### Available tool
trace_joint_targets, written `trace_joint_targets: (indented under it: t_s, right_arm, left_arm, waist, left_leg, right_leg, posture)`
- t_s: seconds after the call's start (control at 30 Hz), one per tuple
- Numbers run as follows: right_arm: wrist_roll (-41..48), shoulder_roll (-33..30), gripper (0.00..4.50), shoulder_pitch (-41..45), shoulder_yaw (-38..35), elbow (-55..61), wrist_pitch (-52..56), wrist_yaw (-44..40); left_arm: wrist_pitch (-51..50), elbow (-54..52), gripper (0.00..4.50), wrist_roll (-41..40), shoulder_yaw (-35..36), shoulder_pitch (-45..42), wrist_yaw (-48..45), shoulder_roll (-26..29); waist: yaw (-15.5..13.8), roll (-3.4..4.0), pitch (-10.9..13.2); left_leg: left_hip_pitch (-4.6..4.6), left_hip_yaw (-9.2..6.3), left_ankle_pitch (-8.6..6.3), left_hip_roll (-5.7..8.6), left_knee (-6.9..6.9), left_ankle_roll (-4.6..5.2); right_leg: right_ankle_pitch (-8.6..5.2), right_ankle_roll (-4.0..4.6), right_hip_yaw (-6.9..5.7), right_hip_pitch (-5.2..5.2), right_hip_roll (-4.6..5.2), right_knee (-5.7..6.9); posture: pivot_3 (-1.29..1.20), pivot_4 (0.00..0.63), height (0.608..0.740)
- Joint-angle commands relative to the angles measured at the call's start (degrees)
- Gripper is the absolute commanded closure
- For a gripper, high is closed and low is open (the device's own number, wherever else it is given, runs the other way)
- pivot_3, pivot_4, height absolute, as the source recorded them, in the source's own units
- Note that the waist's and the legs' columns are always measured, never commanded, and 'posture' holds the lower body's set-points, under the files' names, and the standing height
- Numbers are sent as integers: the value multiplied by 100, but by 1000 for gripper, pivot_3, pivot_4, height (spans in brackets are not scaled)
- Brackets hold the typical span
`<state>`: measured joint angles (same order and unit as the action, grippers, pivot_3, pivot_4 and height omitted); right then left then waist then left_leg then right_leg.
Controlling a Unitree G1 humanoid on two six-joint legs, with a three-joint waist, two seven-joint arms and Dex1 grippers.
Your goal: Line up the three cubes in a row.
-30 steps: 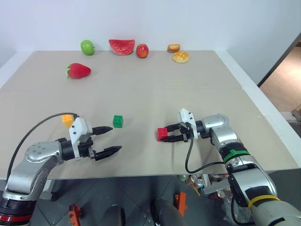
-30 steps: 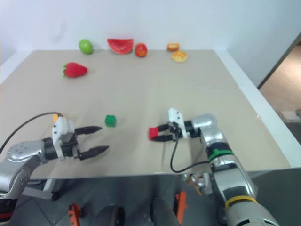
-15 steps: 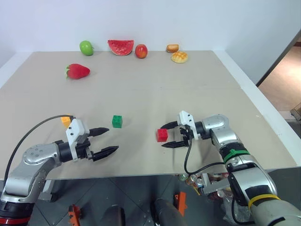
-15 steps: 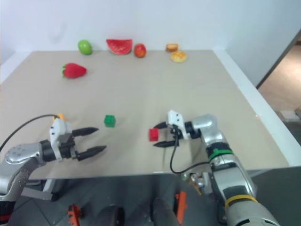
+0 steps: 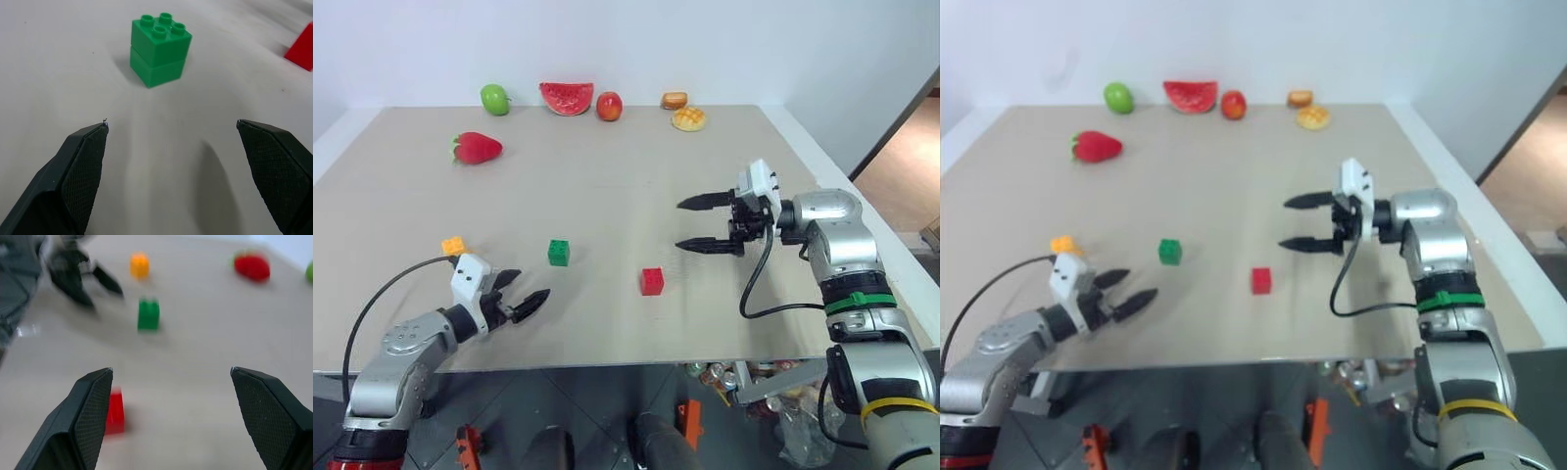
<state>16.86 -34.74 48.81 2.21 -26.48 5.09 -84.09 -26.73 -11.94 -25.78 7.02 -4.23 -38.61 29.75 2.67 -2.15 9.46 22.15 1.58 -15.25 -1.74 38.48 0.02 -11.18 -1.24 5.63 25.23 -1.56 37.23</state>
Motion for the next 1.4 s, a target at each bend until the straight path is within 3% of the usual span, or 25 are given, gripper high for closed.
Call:
trace_joint_targets:
  t_s: [0.03, 0.53, 0.87, 0.9, 1.13, 1.27, 1.4]
  right_arm:
    - [183, 75, 510, -479, 2, 957, 300, 290]
    - [399, 48, 510, -1192, -76, 2014, 849, 1097]
    - [492, 0, 510, -1456, -161, 2249, 956, 1399]
    - [505, -1, 470, -1470, -162, 2264, 970, 1413]
    - [493, 18, 470, -1458, -130, 2193, 933, 1492]
    - [470, 39, 470, -1438, -102, 2149, 903, 1505]
    - [443, 23, 470, -1438, -76, 2137, 886, 1493]
  left_arm:
    - [6, -49, 138, 162, -215, -339, 235, -175]
    - [362, 1057, 138, 1099, -905, -1520, 772, -814]
    - [547, 1619, 138, 1504, -900, -1918, 1127, -1080]
    - [545, 1638, 698, 1499, -866, -1929, 1156, -1099]
    - [558, 1677, 3032, 1475, -810, -2022, 1182, -1101]
    - [553, 1592, 3161, 1434, -887, -2060, 985, -1052]
    - [783, 1402, 3161, 1217, -1076, -2043, 72, -846]
  waist:
    - [-18, -2, -1]
    - [-9, -1, -1]
    - [-4, -1, -1]
    - [-3, -1, -1]
    - [-7, -2, -1]
    - [-7, -1, -1]
    - [-6, -1, -1]
  left_leg:
    - [1, -2, 0, 0, 1, 0]
    - [6, 2, 1, 14, 5, 0]
    - [9, 3, 0, 16, 5, -1]
    - [9, 3, 0, 15, 5, -1]
    - [10, 2, 0, 16, 6, -1]
    - [11, 3, 0, 17, 6, -1]
    - [12, 3, 0, 17, 5, -1]
  right_leg:
    - [0, -1, -1, -1, -4, 0]
    - [5, -11, 7, 2, -7, -2]
    - [5, -12, 14, 3, -6, -2]
    - [5, -12, 13, 4, -7, -2]
    - [5, -14, 10, 3, -6, -2]
    - [5, -15, 11, 3, -5, -2]
    - [5, -14, 10, 4, -7, -2]
  posture:
    - [0, 150, 740]
    - [0, 150, 740]
    - [0, 150, 740]
    - [0, 150, 740]
    - [0, 150, 740]
    - [0, 150, 740]
    - [0, 150, 740]
